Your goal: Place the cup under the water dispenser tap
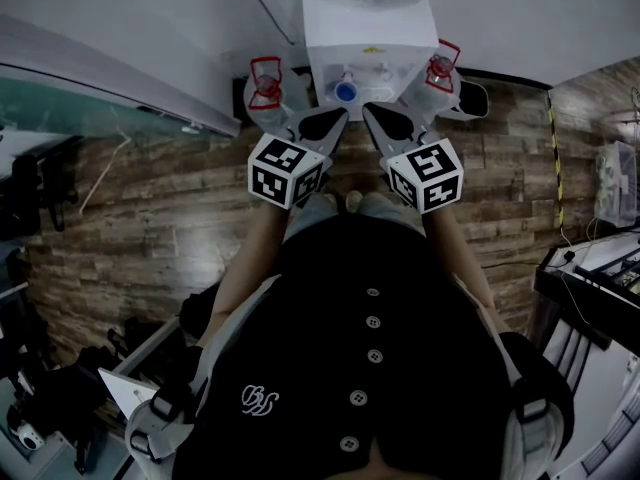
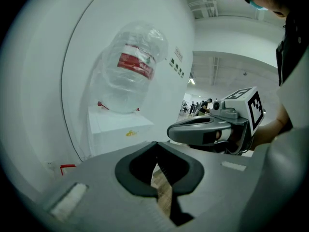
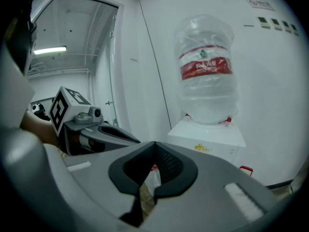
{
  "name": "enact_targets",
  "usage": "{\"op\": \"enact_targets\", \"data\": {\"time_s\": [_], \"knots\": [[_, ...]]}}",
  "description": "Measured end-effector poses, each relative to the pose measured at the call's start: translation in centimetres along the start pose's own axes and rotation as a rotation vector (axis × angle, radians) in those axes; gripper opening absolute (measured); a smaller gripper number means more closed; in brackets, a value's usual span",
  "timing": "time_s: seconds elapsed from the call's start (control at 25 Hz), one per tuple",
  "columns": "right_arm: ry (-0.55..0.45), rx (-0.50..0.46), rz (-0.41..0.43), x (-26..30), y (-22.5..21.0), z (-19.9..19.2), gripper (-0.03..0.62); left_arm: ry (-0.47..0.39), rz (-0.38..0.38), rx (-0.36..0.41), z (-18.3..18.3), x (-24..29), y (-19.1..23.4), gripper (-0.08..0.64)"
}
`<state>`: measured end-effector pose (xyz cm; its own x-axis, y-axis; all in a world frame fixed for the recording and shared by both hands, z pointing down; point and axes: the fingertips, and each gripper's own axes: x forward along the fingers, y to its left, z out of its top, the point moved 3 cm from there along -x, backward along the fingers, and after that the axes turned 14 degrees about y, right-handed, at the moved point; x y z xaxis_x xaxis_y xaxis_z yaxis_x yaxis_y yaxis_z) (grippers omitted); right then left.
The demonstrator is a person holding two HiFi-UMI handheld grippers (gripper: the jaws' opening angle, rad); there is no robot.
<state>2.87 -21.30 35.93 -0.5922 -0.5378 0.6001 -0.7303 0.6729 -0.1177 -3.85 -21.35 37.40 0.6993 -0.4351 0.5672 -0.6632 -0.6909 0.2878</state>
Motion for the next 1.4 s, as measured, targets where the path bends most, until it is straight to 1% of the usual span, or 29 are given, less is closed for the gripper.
{"op": "enact_targets", "data": {"time_s": [0.08, 0.16, 0.52, 0.64, 0.76, 1.4], "knots": [[0.013, 0.004, 0.003, 0.0, 0.0, -0.3, 0.000, 0.038, 0.007, 0.000, -0.6, 0.4, -0.1, -0.003], [0.021, 0.004, 0.008, 0.0, 0.1, -0.5, 0.000, 0.057, 0.006, 0.001, -1.0, 0.6, -0.4, -0.003], [0.063, 0.001, 0.041, -0.4, 1.3, -1.6, 0.000, 0.065, 0.014, -0.018, -1.6, 0.4, -0.6, -0.003], [0.076, 0.016, 0.048, -0.2, 1.4, -2.1, 0.000, 0.079, 0.011, -0.017, -2.1, 0.5, -0.8, -0.003], [0.084, 0.030, 0.046, 0.0, 1.4, -2.5, 0.000, 0.094, 0.003, -0.012, -2.6, 0.7, -1.1, -0.003], [0.099, 0.052, 0.037, 0.0, 1.4, -3.3, 0.000, 0.109, -0.013, -0.017, -3.2, 0.9, -1.7, -0.003]]}}
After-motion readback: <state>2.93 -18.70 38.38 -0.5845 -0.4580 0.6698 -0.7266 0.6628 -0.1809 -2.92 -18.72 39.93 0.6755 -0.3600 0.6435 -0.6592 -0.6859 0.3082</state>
